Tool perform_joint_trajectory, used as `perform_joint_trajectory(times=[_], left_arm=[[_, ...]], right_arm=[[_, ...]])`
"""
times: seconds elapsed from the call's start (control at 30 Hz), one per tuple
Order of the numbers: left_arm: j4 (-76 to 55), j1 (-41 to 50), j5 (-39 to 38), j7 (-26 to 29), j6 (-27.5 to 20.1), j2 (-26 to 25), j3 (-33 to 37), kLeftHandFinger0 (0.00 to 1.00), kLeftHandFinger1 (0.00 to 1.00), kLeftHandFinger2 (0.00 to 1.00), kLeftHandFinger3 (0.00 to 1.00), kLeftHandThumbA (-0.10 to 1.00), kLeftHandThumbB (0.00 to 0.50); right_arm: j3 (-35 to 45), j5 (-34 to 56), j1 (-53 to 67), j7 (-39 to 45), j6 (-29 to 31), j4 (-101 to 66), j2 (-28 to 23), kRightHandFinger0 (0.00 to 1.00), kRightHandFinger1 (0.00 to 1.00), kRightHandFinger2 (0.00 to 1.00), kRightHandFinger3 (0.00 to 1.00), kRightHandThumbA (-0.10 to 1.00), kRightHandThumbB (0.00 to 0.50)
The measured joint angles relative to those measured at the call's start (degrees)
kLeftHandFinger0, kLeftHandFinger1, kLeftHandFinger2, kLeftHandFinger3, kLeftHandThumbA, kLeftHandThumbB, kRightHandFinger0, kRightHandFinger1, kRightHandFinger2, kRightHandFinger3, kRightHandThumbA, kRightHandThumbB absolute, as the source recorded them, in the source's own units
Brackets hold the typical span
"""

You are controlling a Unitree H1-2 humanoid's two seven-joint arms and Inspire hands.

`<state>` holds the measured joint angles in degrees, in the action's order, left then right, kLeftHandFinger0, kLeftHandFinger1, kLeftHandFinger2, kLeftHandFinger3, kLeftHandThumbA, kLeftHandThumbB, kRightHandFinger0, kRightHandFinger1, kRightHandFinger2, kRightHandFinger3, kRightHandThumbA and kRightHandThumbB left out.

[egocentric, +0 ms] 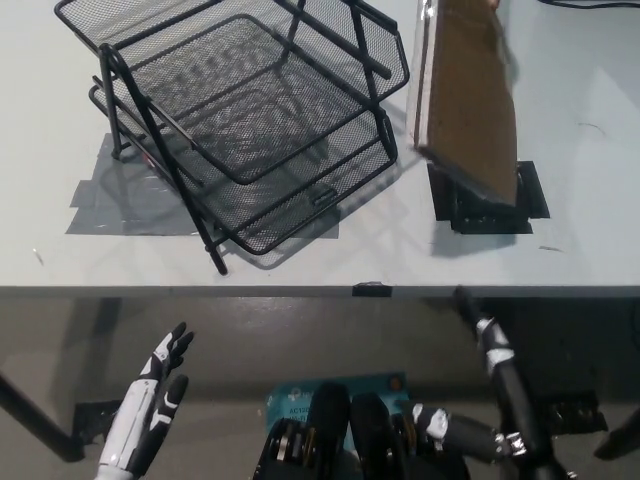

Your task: A person hands a notebook to the robot and the robot grabs it with its right hand and places it in the file tray kept in the centre of the desk infront of it.

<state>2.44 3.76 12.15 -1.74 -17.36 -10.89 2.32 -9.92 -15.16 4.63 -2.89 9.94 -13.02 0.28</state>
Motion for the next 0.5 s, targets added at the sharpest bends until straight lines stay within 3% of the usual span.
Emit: perform_joint_trajectory(times=[0.2, 0.5], left_arm=[[-0.2, -0.3, 0.2, 0.0, 0.0, 0.0, 0.0, 1.00, 1.00, 1.00, 1.00, 1.00, 0.435], [-0.2, -1.3, 0.2, -0.1, -0.1, -0.1, 0.0, 1.00, 1.00, 1.00, 1.00, 1.00, 0.415]], right_arm=[[4.4, -5.8, -6.8, -3.6, 0.3, -2.7, 2.0, 1.00, 1.00, 1.00, 1.00, 1.00, 0.312], [7.4, -11.5, -15.4, -7.1, -0.2, -1.4, 3.0, 1.00, 1.00, 1.00, 1.00, 1.00, 0.354]])
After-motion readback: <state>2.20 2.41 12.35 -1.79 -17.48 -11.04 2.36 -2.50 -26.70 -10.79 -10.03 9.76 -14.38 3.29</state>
